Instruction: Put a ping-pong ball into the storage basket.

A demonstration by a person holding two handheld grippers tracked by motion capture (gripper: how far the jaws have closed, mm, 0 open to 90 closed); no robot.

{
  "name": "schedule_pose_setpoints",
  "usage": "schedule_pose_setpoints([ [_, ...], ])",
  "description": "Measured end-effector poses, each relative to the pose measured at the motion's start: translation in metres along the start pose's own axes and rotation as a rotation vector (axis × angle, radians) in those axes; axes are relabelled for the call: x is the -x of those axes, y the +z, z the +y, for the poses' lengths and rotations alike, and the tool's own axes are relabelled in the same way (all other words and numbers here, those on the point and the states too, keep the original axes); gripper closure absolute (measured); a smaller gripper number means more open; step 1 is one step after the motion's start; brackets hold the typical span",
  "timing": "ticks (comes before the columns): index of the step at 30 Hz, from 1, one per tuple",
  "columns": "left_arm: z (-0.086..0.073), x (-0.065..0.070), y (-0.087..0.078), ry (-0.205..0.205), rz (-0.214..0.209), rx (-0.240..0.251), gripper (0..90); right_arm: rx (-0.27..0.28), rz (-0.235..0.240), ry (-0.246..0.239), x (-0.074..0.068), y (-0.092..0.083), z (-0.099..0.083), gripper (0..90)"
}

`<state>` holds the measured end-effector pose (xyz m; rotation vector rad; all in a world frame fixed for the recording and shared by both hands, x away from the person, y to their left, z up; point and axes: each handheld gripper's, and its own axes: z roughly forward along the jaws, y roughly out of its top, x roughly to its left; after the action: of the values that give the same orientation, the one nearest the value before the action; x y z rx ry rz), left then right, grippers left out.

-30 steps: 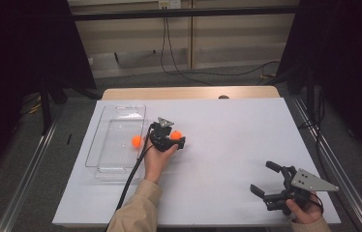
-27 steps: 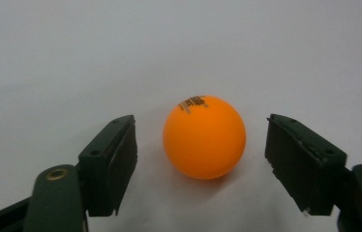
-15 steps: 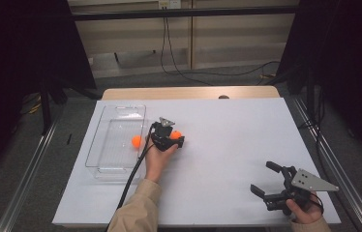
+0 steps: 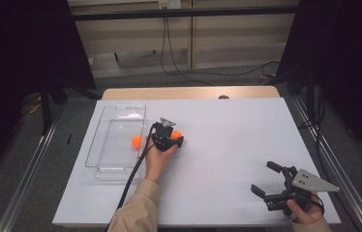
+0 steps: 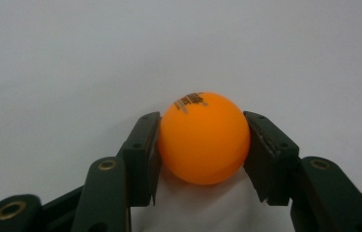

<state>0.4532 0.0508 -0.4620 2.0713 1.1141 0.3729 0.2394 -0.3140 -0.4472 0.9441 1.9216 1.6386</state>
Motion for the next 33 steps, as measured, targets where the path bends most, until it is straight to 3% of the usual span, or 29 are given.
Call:
schedule_pose_setpoints([
  [6,0.000,0.000,-0.002,-0.009,-0.007,-0.003,50.9,-0.001,0.001,0.000,0.000,0.000,0.000,1.4],
  [7,0.001,-0.001,-0.003,0.007,-0.002,-0.003,50.9,-0.001,0.001,0.000,0.000,0.000,0.000,1.3],
  [18,0.002,0.002,-0.009,-0.028,-0.027,-0.015,50.9,-0.001,0.006,-0.003,-0.001,0.001,0.000,1.4],
  [33,0.007,0.005,-0.022,-0.041,-0.063,-0.021,50.9,0.000,0.007,-0.005,-0.001,0.001,0.001,1.4],
])
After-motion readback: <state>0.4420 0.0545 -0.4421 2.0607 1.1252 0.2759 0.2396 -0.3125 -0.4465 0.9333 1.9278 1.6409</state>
